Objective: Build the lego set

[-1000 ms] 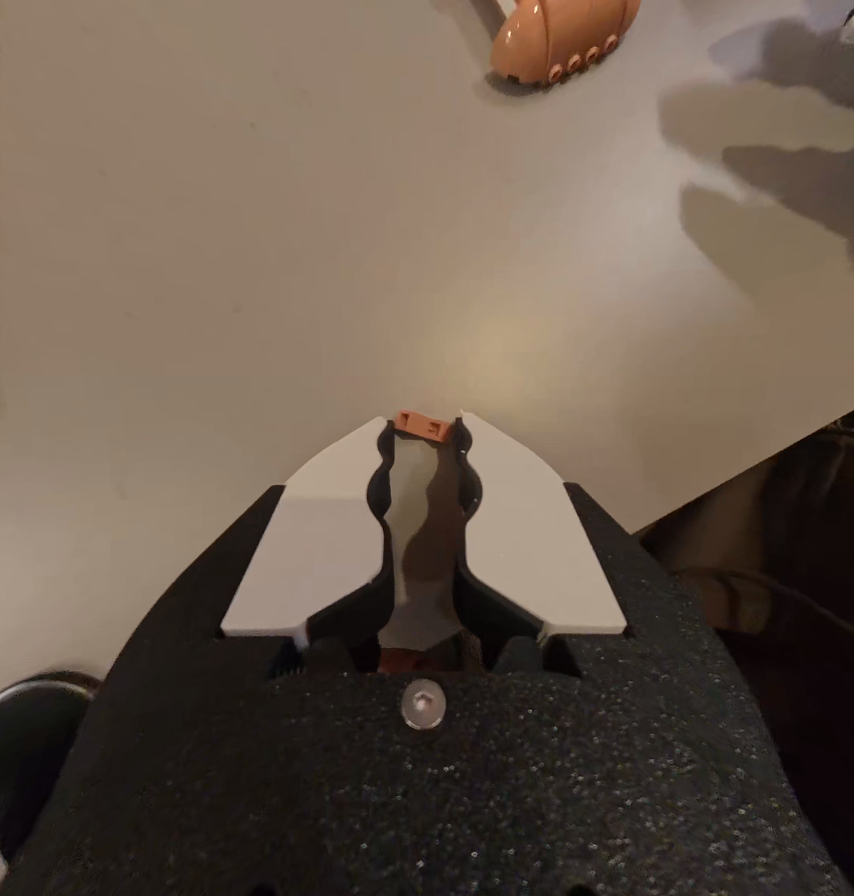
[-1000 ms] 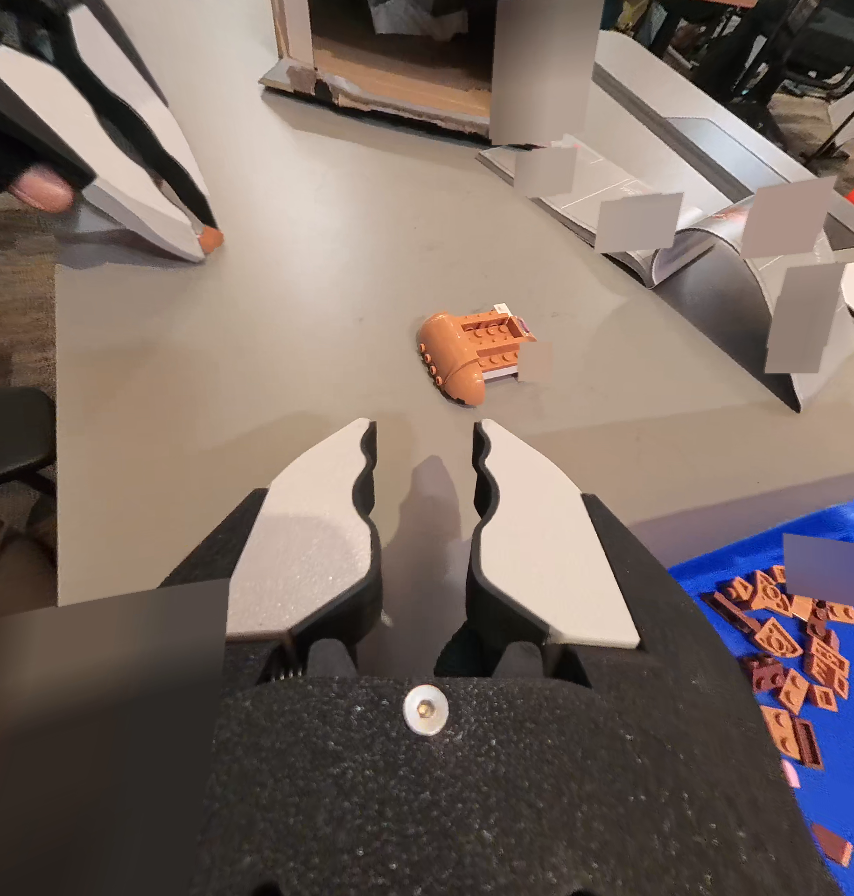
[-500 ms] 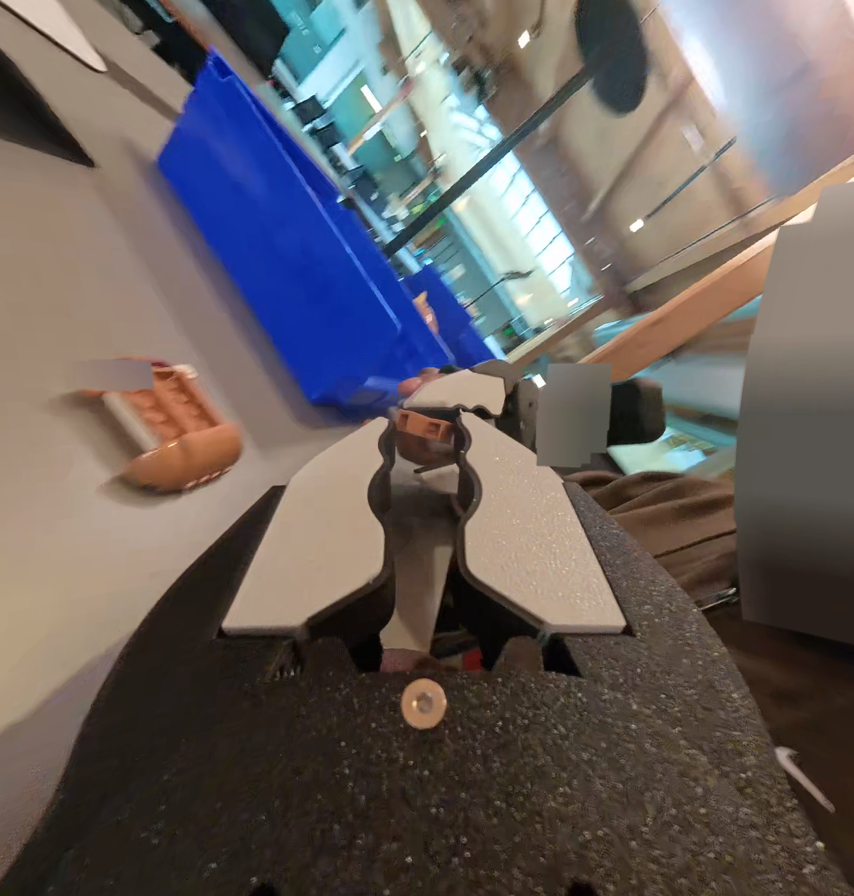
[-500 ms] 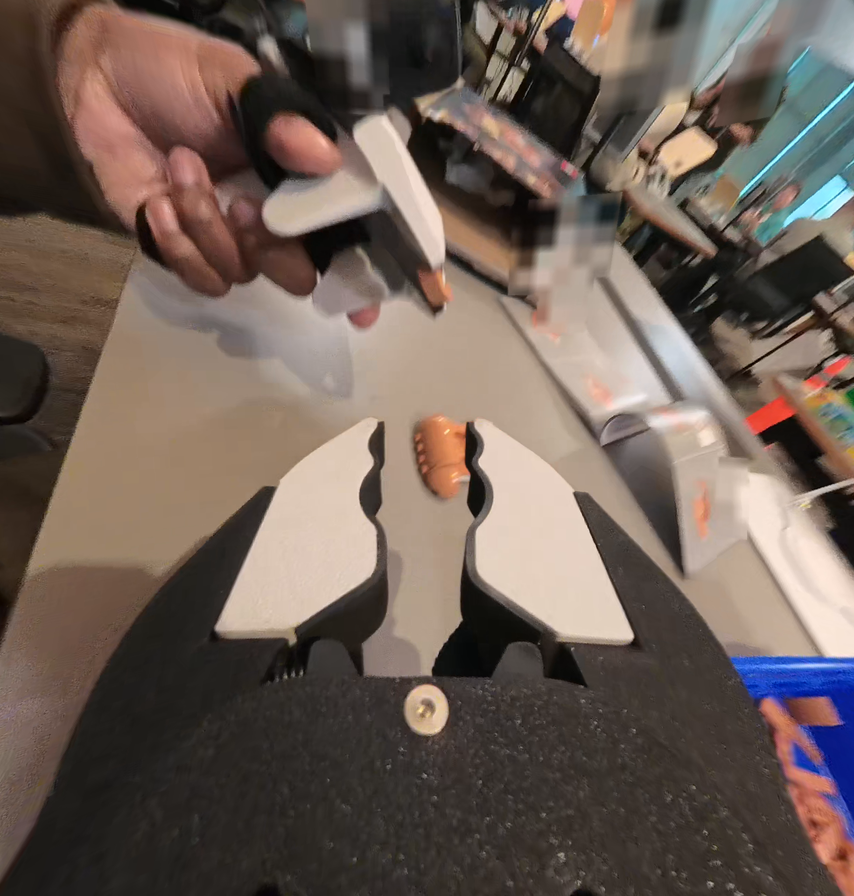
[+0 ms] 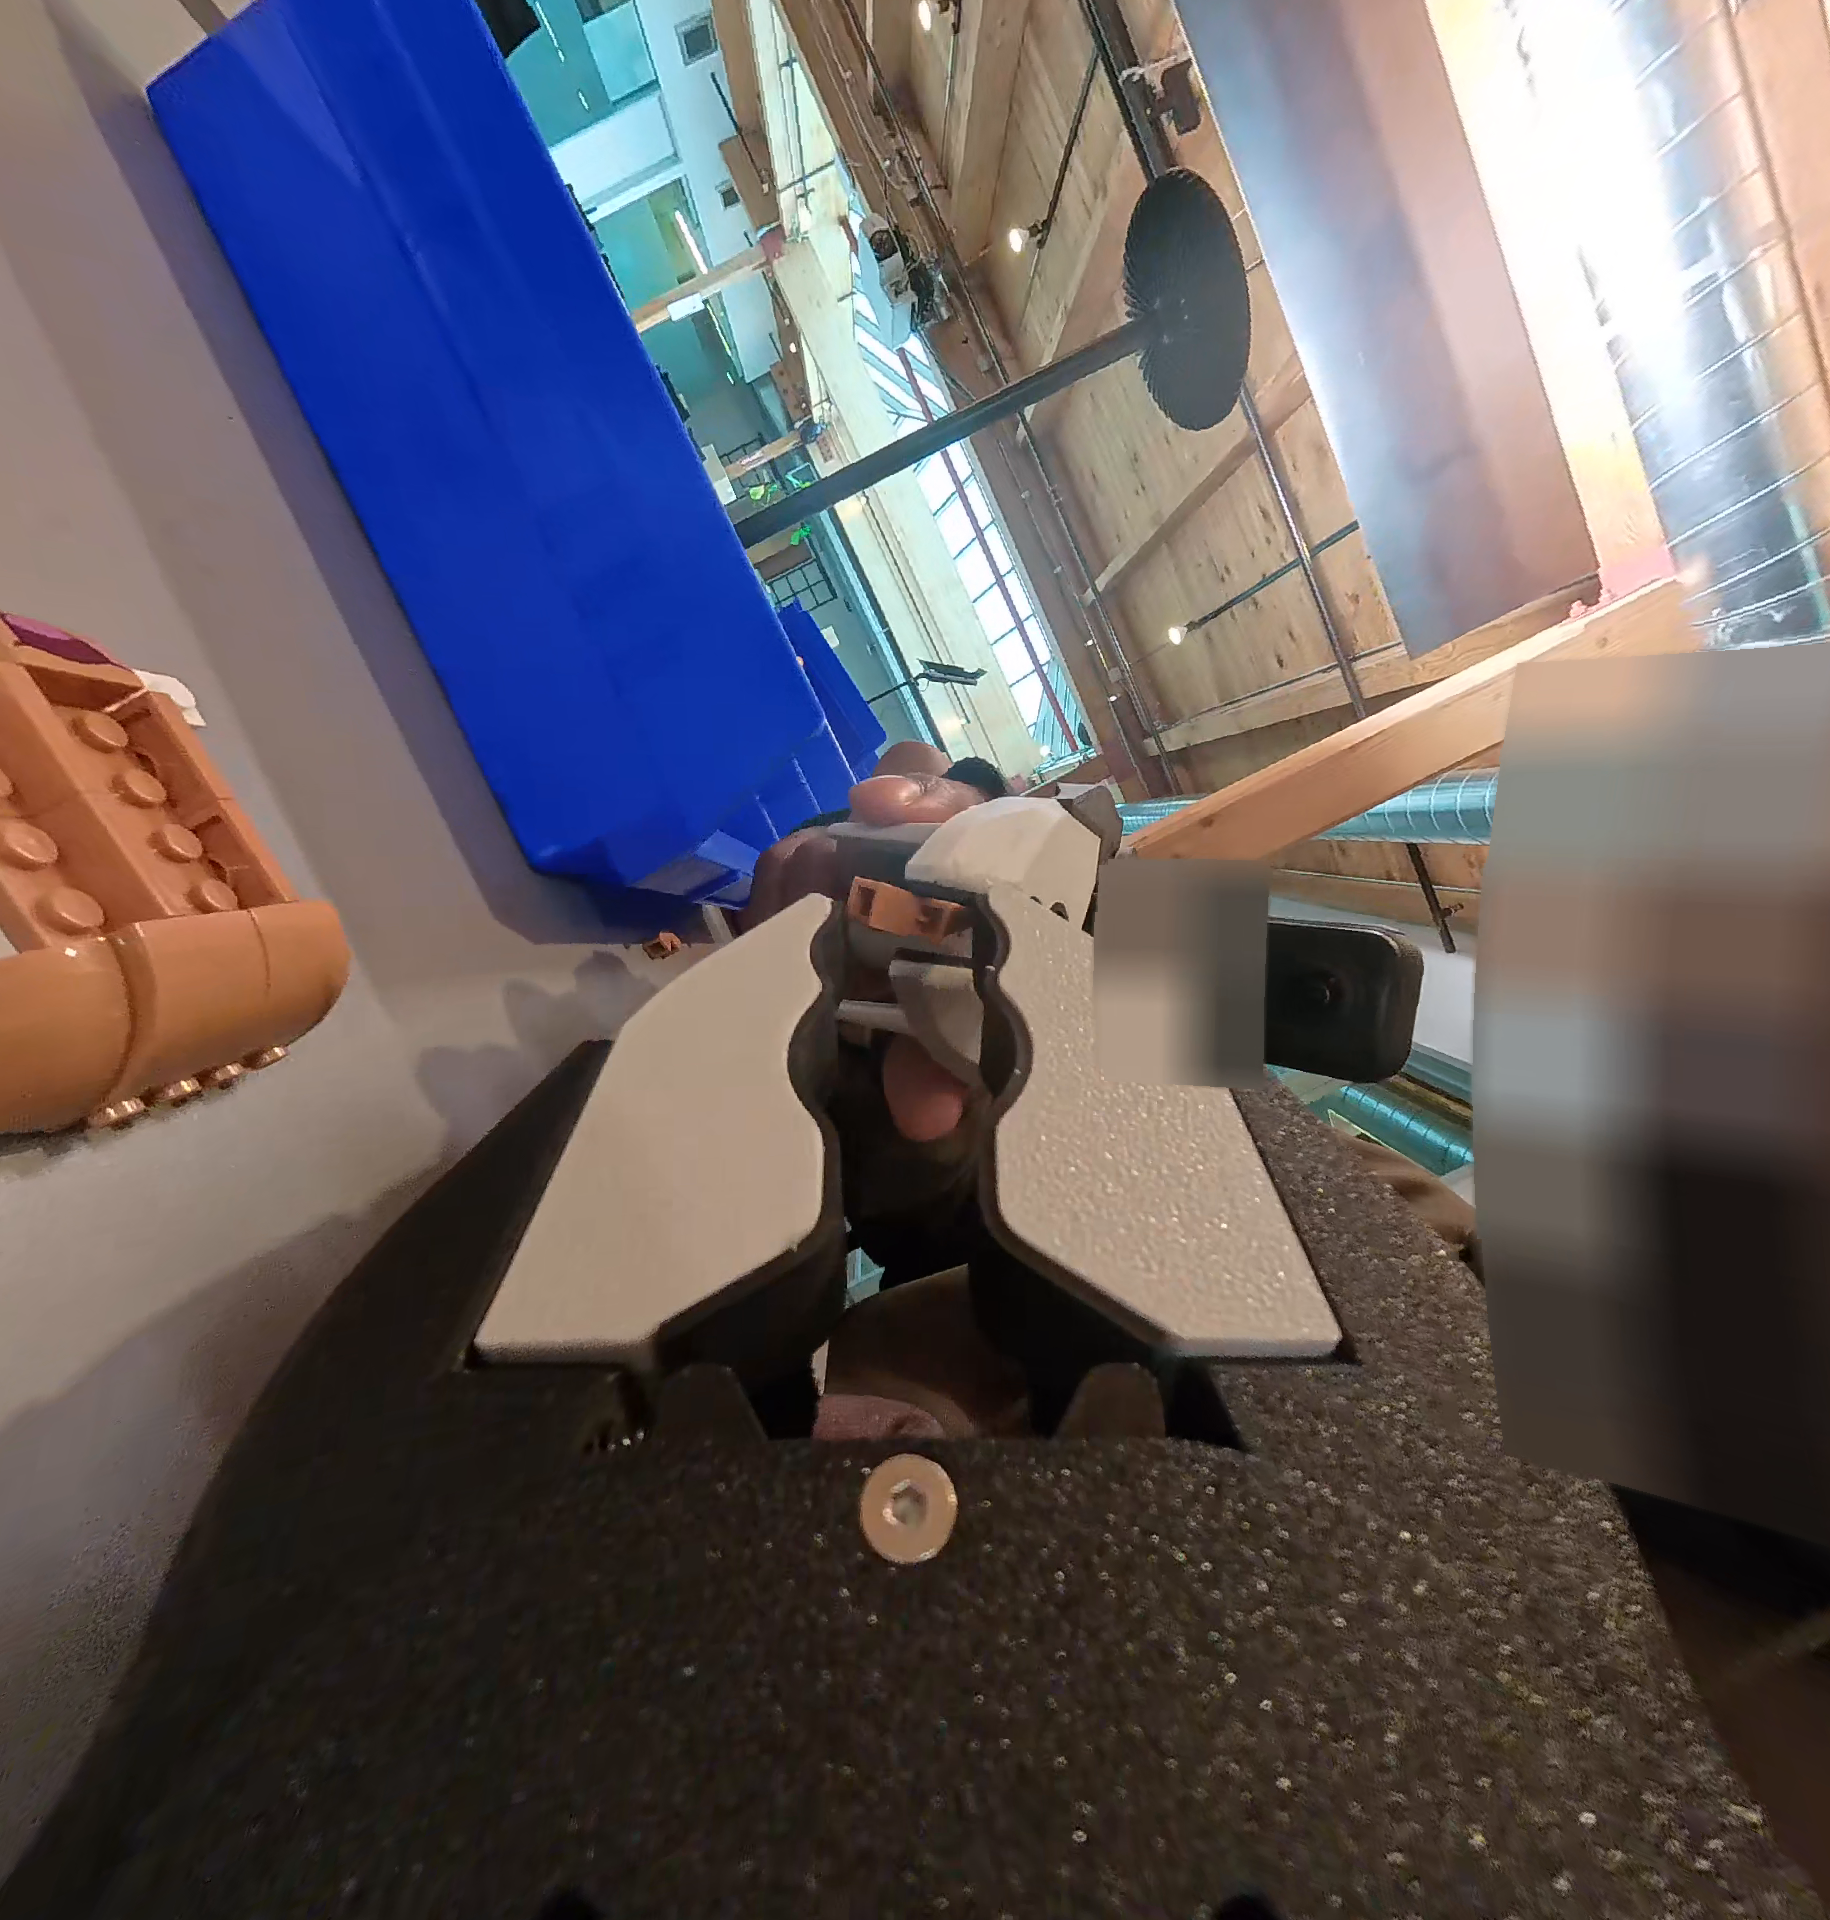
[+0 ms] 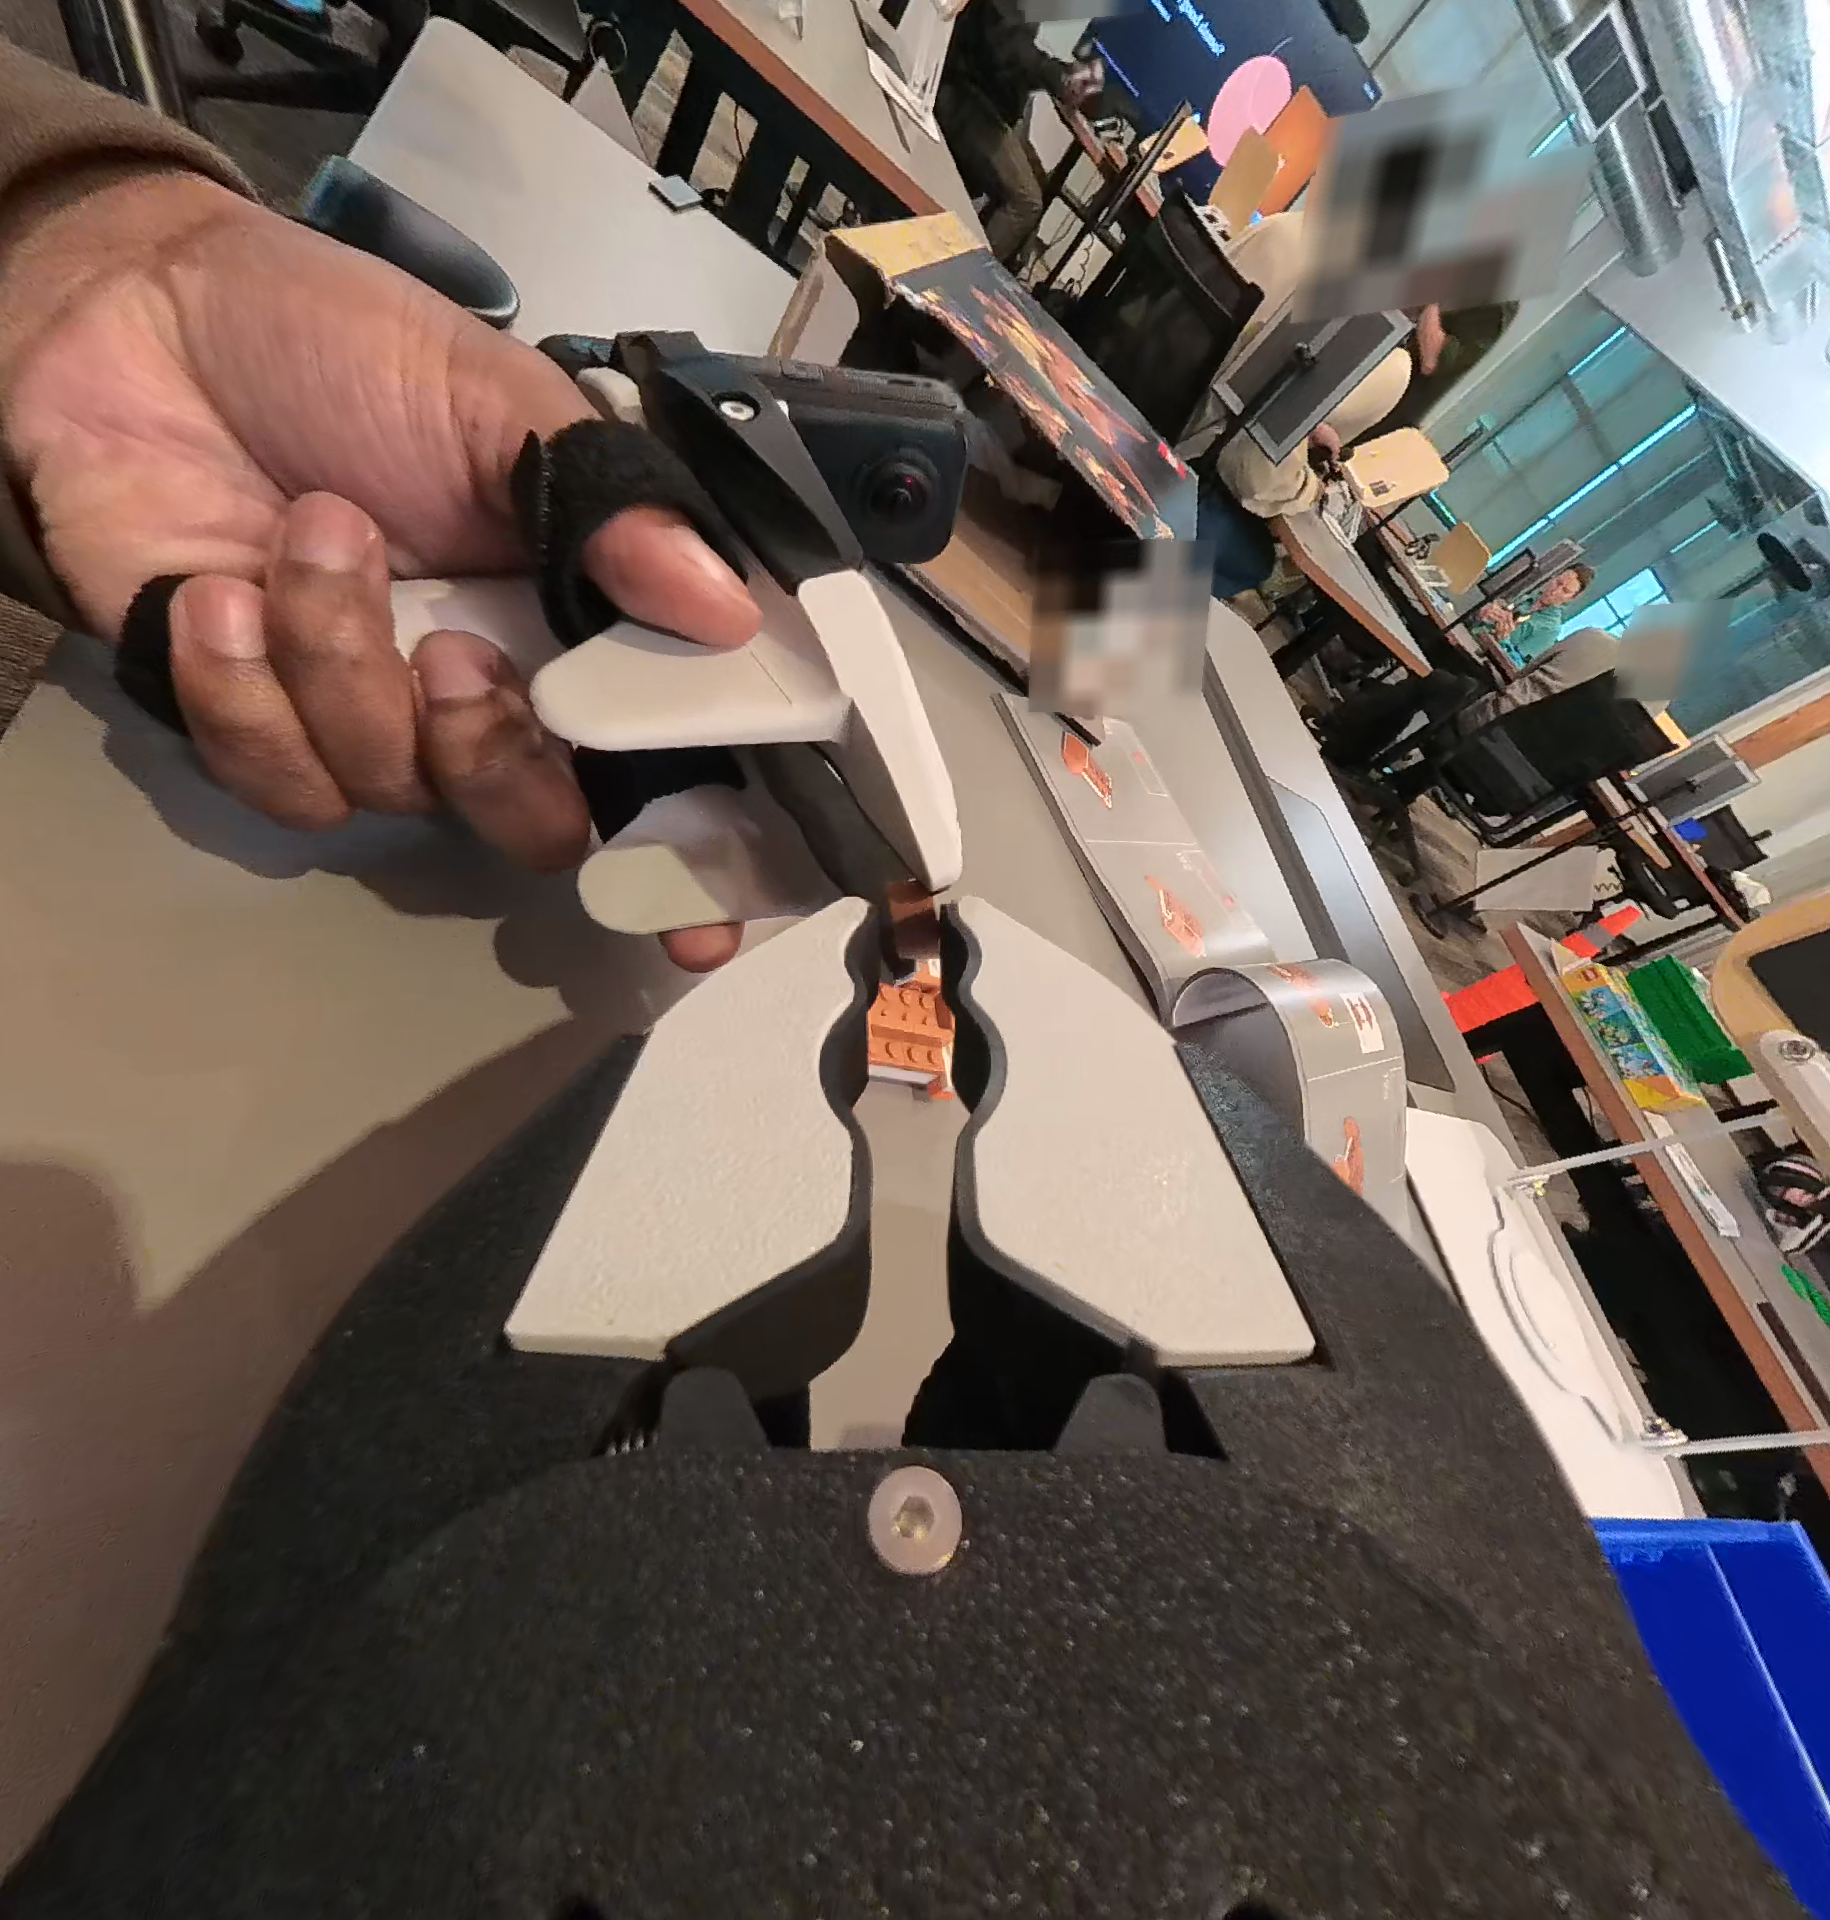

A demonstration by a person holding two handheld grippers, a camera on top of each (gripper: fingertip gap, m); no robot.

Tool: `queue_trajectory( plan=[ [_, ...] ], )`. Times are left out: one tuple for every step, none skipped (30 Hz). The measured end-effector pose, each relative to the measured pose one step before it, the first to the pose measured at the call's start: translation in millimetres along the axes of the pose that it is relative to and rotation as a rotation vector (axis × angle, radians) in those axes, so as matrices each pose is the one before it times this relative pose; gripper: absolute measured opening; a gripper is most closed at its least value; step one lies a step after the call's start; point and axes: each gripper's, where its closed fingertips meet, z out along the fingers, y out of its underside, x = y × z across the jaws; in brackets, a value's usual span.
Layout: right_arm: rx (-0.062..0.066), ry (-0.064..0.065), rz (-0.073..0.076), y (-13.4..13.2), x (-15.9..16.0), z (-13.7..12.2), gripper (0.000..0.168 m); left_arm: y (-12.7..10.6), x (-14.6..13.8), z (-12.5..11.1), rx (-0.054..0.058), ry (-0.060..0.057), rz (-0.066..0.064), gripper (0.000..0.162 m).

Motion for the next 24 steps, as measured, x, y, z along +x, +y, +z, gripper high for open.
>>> queue_trajectory(
  plan=[
    [0.0017,0.0024,0.005,0.75,0.54,-0.23,0.009,0.23,-0.63,0.56,-0.0005,-0.0001,-0.0065,0.023],
    [0.0012,0.0001,0.0033,0.97,0.24,-0.21,0.008,-0.05,-0.71,0.56,0.0028,-0.0017,-0.0067,0.023],
    [-0.0003,-0.0006,0.0048,1.13,0.0,0.01,0.008,0.03,-1.03,0.53,0.003,-0.0051,-0.0043,0.023],
    [0.0009,-0.0001,0.0064,0.91,0.08,-0.16,0.008,-0.08,-0.83,0.45,0.0042,-0.0051,-0.0018,0.023],
    [0.0029,-0.0013,0.0077,0.59,-0.05,-0.38,0.008,0.28,-0.39,0.36,0.002,-0.0046,0.0009,0.023],
    [0.0019,-0.0028,0.0099,0.69,-0.05,-0.77,0.008,0.79,-0.46,0.13,-0.0052,-0.008,0.0079,0.023],
    [0.0,0.0022,0.0123,1.33,1.02,-1.56,0.008,0.02,-0.49,-0.92,-0.0037,-0.0139,0.0197,0.023],
    [-0.0004,0.0023,0.0141,1.72,1.5,-2.54,0.008,-2.16,-0.87,-2.65,0.0084,-0.0215,0.026,0.027],
    [-0.0012,0.0049,0.0146,2.24,2.05,-3.75,0.008,-3.48,-0.92,-4.21,0.0153,-0.027,0.03,0.032],
    [-0.0018,0.0069,0.0155,2.62,2.25,-4.77,0.008,-3.62,-2.84,-5.3,0.0126,-0.0461,0.0404,0.035],
    [-0.0022,0.0094,0.0164,2.85,2.31,-5.51,0.008,-2.96,-8.94,-5.79,0.005,-0.0943,0.0646,0.038],
    [-0.0042,0.0118,0.0153,3.34,2.29,-5.45,0.008,-1.55,-15.6,-5.29,-0.0065,-0.1458,0.095,0.044],
    [-0.0054,0.0138,0.0136,3.51,2.26,-4.74,0.008,0.84,-19.49,-3.35,-0.0229,-0.1739,0.1121,0.05],
    [-0.0062,0.0151,0.0134,3.65,2.19,-3.63,0.008,2.81,-17.81,-0.22,-0.0361,-0.1665,0.1076,0.057],
    [-0.0076,0.0138,0.0132,3.46,1.89,-2.26,0.008,2.78,-9.87,3.07,-0.0358,-0.1196,0.0825,0.064],
    [-0.0095,0.0096,0.0117,3.16,1.34,-0.98,0.008,1.52,-2.27,5.01,-0.0265,-0.0733,0.0695,0.068],
    [-0.0103,0.0036,0.0095,2.6,0.48,-0.17,0.008,1.27,-0.41,6.16,-0.0221,-0.0645,0.0616,0.07],
    [-0.006,0.0031,0.0074,1.43,0.44,-0.06,0.008,2.05,1.19,6.81,-0.0285,-0.0518,0.0541,0.072],
    [-0.0029,0.0017,0.0053,0.69,0.01,-0.16,0.008,1.55,0.61,6.67,-0.0303,-0.0473,0.0447,0.072],
    [-0.0017,0.0008,0.0024,0.4,-0.18,-0.48,0.008,-0.39,0.05,5.73,-0.0195,-0.0392,0.0347,0.072],
    [-0.0005,0.0025,-0.0005,0.36,-0.04,-0.51,0.008,-1.35,-0.08,4.87,-0.0129,-0.0256,0.022,0.071],
    [-0.0012,0.0021,-0.0028,0.44,-0.16,-0.53,0.008,-0.91,-0.87,4.14,-0.0136,-0.0186,0.0107,0.069],
    [0.0004,0.0001,-0.005,0.19,-0.58,-0.79,0.008,-0.32,-0.64,3.64,-0.0155,-0.009,0.0031,0.069],
    [0.0014,0.0025,-0.0058,0.19,-0.3,-0.89,0.008,1.04,0.36,3.37,-0.0227,0.0022,0.0034,0.066]
  ],
)
